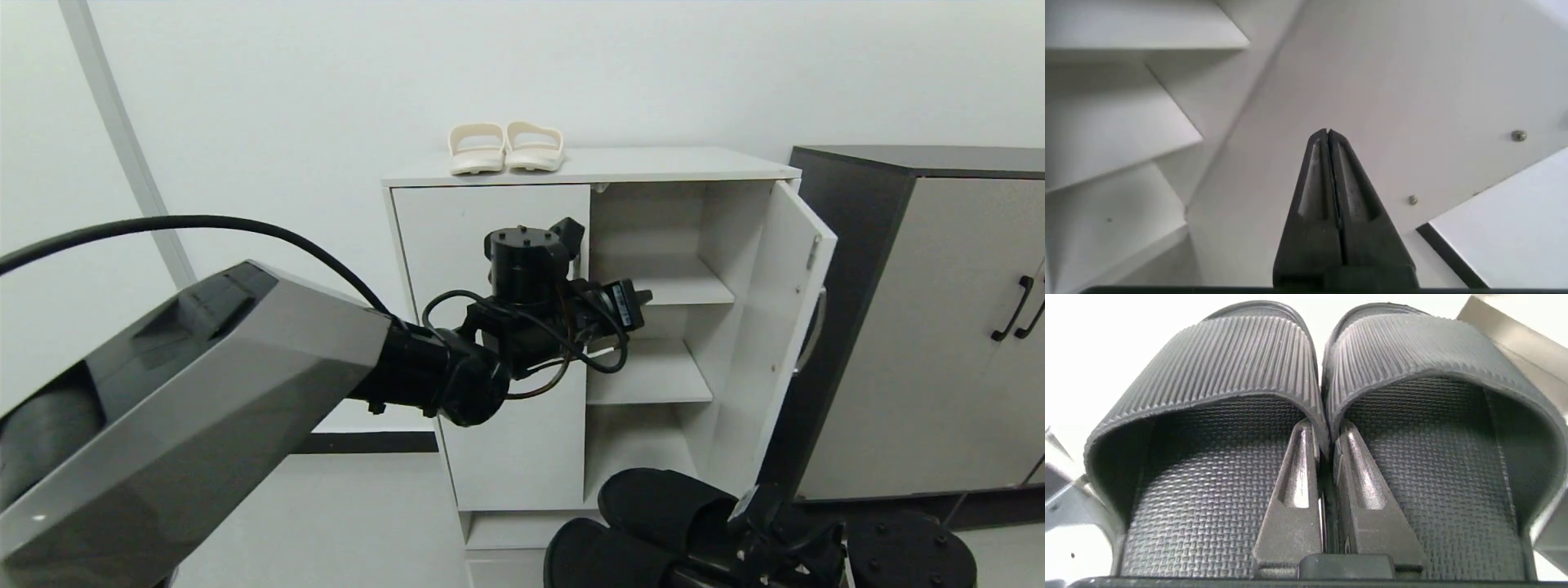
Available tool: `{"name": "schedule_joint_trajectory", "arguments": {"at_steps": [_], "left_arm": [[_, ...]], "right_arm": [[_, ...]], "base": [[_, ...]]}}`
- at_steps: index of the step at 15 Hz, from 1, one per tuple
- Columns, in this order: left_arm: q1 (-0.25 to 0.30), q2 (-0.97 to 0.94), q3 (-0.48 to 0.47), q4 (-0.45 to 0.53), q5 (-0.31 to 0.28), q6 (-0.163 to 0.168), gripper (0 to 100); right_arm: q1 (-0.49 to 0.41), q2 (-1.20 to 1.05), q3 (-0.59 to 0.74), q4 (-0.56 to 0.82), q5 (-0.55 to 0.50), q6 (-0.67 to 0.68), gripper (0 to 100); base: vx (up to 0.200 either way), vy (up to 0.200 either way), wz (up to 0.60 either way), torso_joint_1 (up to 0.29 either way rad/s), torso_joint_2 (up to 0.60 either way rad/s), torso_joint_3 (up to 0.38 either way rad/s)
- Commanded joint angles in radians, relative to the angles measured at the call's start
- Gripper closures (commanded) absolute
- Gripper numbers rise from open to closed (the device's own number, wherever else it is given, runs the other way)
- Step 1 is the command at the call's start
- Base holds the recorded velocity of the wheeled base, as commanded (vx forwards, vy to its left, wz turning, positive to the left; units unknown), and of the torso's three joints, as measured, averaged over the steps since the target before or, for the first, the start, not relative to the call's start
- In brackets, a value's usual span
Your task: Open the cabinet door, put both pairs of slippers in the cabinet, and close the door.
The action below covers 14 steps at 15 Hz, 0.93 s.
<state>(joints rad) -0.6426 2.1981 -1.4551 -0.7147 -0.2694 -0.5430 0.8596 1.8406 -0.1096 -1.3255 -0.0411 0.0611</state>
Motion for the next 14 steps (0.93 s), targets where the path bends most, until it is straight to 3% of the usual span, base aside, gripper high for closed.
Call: {"name": "schedule_joint_trajectory", "arguments": {"at_steps": [1,4,5,7,11,12,14], "left_arm": [[0.038,-0.123,0.128,-0.043,0.022,0.001,100],[0.104,-0.334,0.403,-0.138,0.022,0.005,100],[0.139,-0.474,0.545,-0.149,0.022,0.014,100],[0.169,-0.673,0.707,-0.141,0.022,0.018,100],[0.195,-1.035,1.01,-0.131,0.025,0.063,100],[0.215,-1.135,1.079,-0.098,0.027,0.074,100],[0.31,-1.362,1.159,0.133,0.068,0.123,100]], "right_arm": [[-0.007,0.023,-0.001,-0.017,-0.002,0.0,100],[-0.028,0.048,-0.005,-0.063,-0.005,0.002,100],[-0.04,0.052,-0.021,-0.067,-0.005,0.002,100],[-0.048,0.055,-0.032,-0.067,-0.006,0.002,100],[-0.076,0.054,-0.07,-0.067,-0.008,0.002,100],[-0.086,0.054,-0.084,-0.067,-0.008,0.0,100],[-0.111,0.069,-0.134,-0.058,-0.008,0.0,100]], "base": [[0.0,0.0,0.0,0.0,0.0,0.0],[0.0,0.0,0.0,0.0,0.0,0.0],[0.0,0.0,0.0,0.0,0.0,0.0],[0.0,0.0,0.0,0.0,0.0,0.0],[0.0,0.0,0.0,0.0,0.0,0.0],[0.0,0.0,0.0,0.0,0.0,0.0],[0.0,0.0,0.0,0.0,0.0,0.0]]}}
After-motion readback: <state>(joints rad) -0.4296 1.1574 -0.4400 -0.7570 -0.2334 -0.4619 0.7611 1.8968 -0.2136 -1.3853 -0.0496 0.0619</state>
